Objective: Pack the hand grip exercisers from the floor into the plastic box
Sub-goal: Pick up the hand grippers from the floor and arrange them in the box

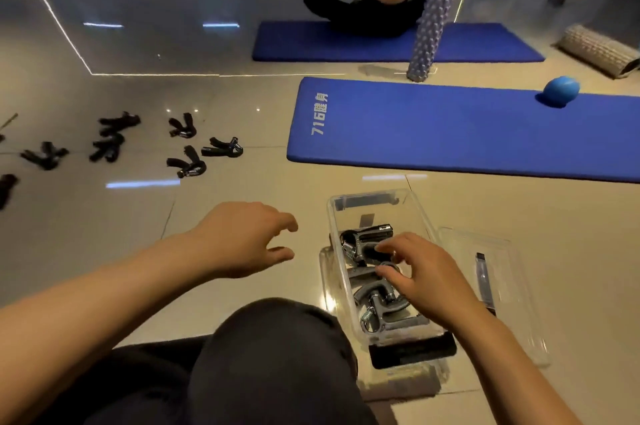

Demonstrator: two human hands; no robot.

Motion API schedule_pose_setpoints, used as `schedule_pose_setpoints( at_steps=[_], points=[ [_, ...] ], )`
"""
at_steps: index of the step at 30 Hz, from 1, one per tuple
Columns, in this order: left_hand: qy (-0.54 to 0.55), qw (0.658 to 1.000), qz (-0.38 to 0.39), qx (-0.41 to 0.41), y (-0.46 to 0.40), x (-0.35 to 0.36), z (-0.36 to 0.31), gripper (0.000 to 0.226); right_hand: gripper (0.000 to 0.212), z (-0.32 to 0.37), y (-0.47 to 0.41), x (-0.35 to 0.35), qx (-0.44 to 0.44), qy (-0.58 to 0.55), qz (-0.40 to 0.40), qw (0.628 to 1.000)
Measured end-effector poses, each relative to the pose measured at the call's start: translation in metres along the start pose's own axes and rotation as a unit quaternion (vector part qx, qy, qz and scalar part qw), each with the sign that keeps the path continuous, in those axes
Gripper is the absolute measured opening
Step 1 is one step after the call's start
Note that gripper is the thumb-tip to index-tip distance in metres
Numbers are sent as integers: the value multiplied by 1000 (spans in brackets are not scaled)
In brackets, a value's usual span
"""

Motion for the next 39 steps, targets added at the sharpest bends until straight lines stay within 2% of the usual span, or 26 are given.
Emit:
schedule_pose_setpoints(
  at_steps=[3,7,9,14,16,18,21,24,27,29,30,33,39],
  points=[
    [84,993,-67,-54,49,-10,4,40,25,32,15,-18,-9,-49,-31,998],
    [153,953,-178,-190,108,-28,43,35,12,65,35,-40,-3,-136,-90,987],
    [181,937,-186,-236,134,-32,53,33,11,94,43,-45,-18,-158,-101,982],
    [156,927,-194,-280,200,-8,64,22,16,200,51,-33,-127,-148,-21,981],
    [155,924,-176,-303,227,7,73,19,16,240,46,-26,-179,-129,6,975],
    [170,909,-184,-332,251,22,87,20,18,273,33,-15,-217,-107,18,970],
    [214,879,-212,-371,280,40,117,26,19,319,-1,19,-232,-74,58,968],
    [197,878,-196,-391,299,44,149,31,25,362,-40,93,-242,-2,168,956],
    [201,857,-255,-400,316,23,181,31,29,381,-66,180,-257,113,260,924],
    [222,838,-278,-414,324,13,203,30,30,385,-80,219,-282,197,263,901],
    [226,835,-272,-420,325,10,213,30,30,388,-87,231,-274,183,265,906],
    [208,852,-222,-426,325,8,248,32,26,401,-108,255,-232,102,260,932],
    [208,858,-166,-439,358,10,324,31,26,437,-128,291,-268,179,236,917]
  ],
)
Point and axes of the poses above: each hand's wrist, its own y-axis away from the middle knuckle, its own x-axis out of the palm, z = x × y, the point moved 4 cm from there along -y, towards the middle knuckle, and after that the axes turned 7 degrees about x, right-handed, at the moved point
